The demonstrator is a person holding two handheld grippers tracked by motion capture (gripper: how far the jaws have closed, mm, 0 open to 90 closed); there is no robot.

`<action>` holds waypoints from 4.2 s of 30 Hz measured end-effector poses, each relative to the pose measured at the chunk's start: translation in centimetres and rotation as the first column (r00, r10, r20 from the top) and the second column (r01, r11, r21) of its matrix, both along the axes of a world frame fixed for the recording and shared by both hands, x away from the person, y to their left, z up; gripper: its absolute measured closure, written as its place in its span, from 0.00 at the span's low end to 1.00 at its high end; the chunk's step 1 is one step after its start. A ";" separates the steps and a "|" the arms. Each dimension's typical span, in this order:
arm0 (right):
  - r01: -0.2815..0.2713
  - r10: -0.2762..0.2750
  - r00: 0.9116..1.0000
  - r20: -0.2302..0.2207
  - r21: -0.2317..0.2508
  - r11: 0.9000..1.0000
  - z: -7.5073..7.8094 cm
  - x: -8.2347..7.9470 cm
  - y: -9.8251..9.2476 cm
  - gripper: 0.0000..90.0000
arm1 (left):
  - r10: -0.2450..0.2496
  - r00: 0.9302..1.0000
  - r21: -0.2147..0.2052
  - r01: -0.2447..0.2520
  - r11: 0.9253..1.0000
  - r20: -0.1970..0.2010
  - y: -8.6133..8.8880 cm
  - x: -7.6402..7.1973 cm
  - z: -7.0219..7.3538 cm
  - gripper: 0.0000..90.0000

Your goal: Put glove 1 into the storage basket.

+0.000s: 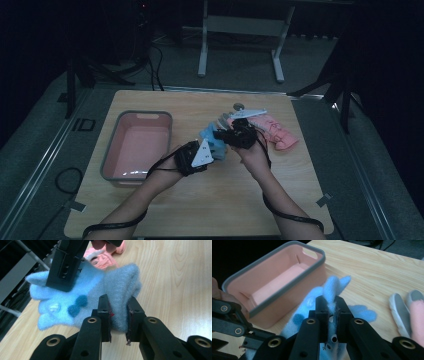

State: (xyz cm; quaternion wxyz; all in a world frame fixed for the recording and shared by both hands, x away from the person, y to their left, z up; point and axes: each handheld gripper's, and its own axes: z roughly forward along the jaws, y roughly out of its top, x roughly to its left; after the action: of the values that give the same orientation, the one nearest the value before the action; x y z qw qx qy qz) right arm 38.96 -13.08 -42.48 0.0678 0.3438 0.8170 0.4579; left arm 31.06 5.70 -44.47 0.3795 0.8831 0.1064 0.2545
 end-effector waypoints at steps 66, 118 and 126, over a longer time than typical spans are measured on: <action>-0.192 0.177 0.976 -0.130 -0.108 0.976 -5.6 4.9 21.1 0.92 | 0.282 0.939 0.153 -0.255 0.955 -0.199 16.6 2.4 -4.2 0.86; -0.232 0.231 0.972 -0.033 -0.058 0.971 -3.3 1.0 8.4 0.21 | 0.196 0.912 -0.146 -0.263 0.954 -0.360 9.7 -0.7 -1.1 0.16; -0.196 0.194 0.980 -0.051 -0.030 0.980 -3.7 0.3 4.9 0.16 | 0.125 0.927 -0.193 -0.203 0.960 -0.354 7.0 -1.3 -1.5 0.16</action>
State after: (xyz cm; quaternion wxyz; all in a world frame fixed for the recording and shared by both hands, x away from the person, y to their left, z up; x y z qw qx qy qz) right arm 39.27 -8.22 -46.22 0.0089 0.2717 0.8561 0.4396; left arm 29.77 12.65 -45.98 0.4308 0.8526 0.2720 0.1163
